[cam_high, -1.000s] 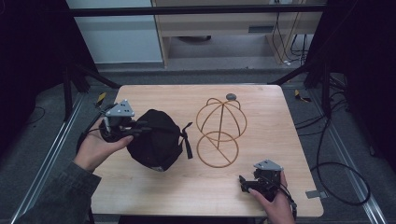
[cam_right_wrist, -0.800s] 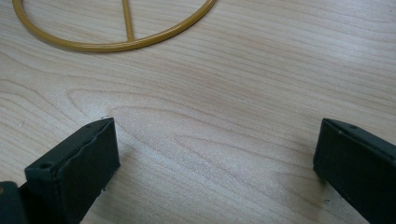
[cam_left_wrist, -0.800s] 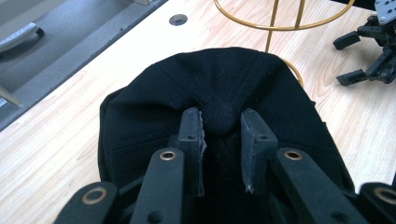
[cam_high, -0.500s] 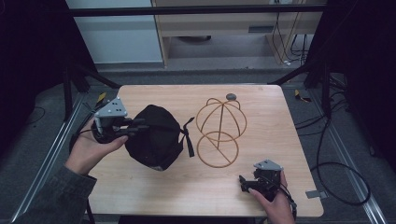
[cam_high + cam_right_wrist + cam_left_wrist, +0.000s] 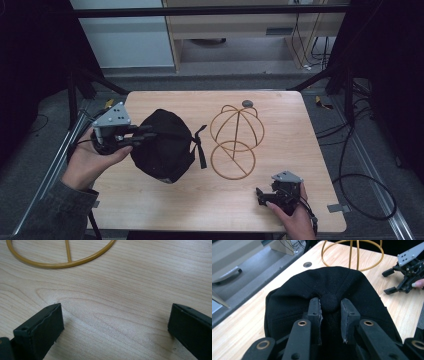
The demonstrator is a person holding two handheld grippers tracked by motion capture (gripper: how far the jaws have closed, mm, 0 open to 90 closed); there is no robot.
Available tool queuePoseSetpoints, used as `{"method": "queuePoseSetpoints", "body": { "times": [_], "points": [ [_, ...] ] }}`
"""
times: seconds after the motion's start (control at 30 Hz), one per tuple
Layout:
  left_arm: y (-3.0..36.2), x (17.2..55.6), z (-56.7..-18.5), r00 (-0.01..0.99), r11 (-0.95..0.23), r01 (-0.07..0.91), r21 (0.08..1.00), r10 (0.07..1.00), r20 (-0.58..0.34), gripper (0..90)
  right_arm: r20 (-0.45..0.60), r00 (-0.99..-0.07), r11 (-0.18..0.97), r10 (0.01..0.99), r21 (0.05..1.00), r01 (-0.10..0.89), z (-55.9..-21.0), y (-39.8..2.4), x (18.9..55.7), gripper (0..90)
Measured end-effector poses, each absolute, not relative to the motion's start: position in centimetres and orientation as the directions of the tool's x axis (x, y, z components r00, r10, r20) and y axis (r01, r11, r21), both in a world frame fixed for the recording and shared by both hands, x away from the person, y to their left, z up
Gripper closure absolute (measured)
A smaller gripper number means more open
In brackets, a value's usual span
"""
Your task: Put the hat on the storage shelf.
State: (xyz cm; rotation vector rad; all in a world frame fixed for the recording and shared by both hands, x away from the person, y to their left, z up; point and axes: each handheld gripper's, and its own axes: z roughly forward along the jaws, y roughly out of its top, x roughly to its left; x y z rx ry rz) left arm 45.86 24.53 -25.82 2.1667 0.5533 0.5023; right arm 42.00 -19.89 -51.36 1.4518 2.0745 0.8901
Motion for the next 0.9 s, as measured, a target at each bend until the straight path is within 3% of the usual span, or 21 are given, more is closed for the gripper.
{"method": "queuePoseSetpoints", "body": {
  "times": [0.9],
  "points": [
    [19.2,44.4,-20.6,0.851,-0.584,0.089,0.807,0.466,0.244,72.7,-0.002,-0.343,0.238,0.939,0.724,0.647,-51.3,-19.9,42.0,0.4]
  ]
}}
